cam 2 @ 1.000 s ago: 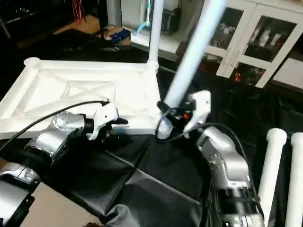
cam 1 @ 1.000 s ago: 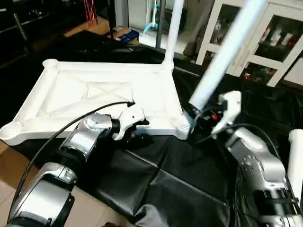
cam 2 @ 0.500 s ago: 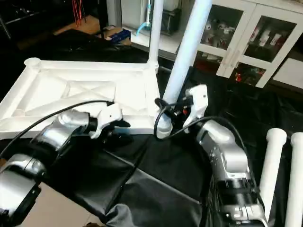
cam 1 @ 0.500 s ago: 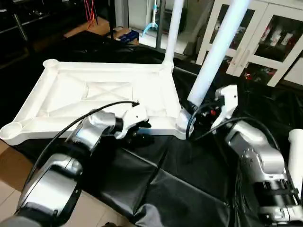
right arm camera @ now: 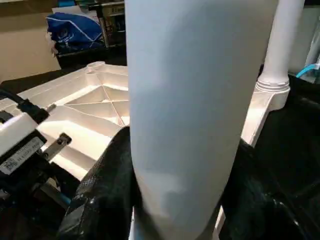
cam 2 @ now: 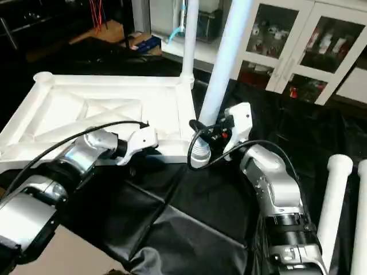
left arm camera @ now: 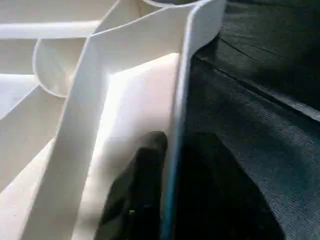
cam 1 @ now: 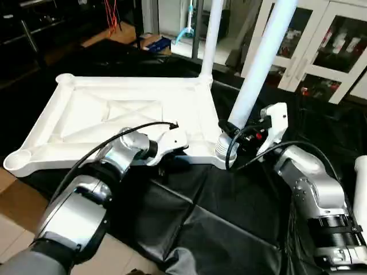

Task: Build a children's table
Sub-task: Insert table leg to table base

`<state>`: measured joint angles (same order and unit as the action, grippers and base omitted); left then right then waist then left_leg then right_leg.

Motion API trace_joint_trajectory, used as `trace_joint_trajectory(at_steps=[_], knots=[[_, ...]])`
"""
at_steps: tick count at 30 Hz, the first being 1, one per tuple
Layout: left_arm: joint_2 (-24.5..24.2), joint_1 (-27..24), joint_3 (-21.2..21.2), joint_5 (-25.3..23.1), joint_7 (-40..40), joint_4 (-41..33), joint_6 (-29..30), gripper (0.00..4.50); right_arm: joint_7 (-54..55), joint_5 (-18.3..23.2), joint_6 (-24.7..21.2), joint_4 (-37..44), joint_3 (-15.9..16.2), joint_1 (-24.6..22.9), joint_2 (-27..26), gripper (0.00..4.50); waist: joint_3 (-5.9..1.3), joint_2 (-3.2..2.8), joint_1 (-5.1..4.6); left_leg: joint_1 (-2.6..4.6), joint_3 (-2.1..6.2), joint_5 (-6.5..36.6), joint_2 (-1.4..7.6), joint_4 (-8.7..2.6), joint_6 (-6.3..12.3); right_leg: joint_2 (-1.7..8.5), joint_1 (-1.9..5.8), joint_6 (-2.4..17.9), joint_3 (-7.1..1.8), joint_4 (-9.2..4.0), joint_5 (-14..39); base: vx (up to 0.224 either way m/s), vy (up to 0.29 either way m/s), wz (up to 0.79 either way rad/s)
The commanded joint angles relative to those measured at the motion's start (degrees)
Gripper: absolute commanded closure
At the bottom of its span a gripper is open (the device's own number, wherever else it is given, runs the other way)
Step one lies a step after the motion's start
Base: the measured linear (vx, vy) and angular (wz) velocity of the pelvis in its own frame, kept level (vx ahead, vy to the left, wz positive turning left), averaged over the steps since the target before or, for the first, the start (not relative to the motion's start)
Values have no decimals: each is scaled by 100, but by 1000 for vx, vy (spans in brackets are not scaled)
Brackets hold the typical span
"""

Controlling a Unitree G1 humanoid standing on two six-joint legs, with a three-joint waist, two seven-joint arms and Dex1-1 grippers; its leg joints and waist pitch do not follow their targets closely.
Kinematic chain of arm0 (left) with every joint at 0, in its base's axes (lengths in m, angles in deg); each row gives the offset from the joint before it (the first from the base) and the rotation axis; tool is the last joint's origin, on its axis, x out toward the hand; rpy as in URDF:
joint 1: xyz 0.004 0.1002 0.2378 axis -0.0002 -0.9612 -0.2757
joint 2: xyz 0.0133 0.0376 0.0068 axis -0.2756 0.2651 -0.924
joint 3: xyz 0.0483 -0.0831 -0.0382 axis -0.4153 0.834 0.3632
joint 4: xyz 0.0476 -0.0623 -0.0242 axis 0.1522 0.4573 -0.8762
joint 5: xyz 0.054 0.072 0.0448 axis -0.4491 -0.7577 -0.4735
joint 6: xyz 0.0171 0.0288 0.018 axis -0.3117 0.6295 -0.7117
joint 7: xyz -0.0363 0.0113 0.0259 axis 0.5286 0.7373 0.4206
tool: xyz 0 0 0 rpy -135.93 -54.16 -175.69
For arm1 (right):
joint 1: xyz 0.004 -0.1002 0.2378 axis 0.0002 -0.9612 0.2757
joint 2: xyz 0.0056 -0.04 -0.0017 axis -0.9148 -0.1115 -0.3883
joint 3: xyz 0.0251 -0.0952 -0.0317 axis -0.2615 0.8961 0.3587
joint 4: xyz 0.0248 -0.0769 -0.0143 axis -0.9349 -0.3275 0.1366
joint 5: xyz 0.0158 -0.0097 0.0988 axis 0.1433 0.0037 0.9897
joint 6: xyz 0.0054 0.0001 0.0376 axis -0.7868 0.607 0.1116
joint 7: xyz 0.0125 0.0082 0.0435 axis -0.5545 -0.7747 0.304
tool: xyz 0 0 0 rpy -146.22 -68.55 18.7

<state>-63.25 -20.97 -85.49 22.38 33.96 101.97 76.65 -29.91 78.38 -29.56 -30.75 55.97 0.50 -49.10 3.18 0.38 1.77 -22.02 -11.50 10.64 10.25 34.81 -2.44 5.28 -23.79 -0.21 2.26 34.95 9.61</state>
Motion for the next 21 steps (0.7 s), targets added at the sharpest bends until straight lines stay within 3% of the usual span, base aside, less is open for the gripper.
trace_joint_trajectory(at_steps=[1,4,8,9,11,12,15,16,21], knots=[[42,54,36,-64,107,121,37,370,-123,-87,112,-14,67,-20,104,266,-456,-31,-16,137,109,1006,247,-386,323,263,343,1693,-179,-350,356,0,0,0],[32,0,50,-81,186,173,127,410,-395,-208,95,-56,241,-94,227,266,-452,-19,-18,135,107,1042,251,-386,352,261,346,1716,-179,-350,337,0,0,0],[35,-124,118,-62,-8,190,379,429,-290,-292,235,-297,189,-16,138,266,-454,1,-28,126,102,997,250,-379,384,279,342,1748,-181,-349,354,0,0,0],[39,-171,157,-4,31,149,449,435,-256,-292,269,-358,164,21,106,266,-446,45,-34,124,95,1037,246,-376,393,281,338,1727,-183,-366,476,0,0,0],[33,-255,209,90,141,18,568,443,-227,-290,313,-446,140,74,65,266,-429,24,-40,127,101,1118,247,-388,387,285,326,1677,-181,-397,766,0,0,0],[26,-299,240,132,208,-76,632,447,-234,-294,334,-501,144,104,50,266,-425,61,-58,126,100,1157,249,-391,374,285,324,1652,-182,-401,907,0,0,0],[-8,-379,275,160,288,-244,662,449,-278,-320,362,-586,193,135,41,266,-424,47,-83,120,103,1133,251,-393,387,279,314,1597,-184,-410,995,0,0,0],[-38,-449,276,169,363,-371,662,449,-334,-366,393,-647,232,151,51,266,-420,119,-85,108,108,1122,257,-394,419,294,321,1584,-180,-398,1057,0,0,0],[-103,-602,198,183,681,-613,592,450,-428,-483,524,-883,276,210,60,266,-418,83,-120,97,105,1071,248,-390,478,286,300,1517,-180,-421,1154,0,0,0]])
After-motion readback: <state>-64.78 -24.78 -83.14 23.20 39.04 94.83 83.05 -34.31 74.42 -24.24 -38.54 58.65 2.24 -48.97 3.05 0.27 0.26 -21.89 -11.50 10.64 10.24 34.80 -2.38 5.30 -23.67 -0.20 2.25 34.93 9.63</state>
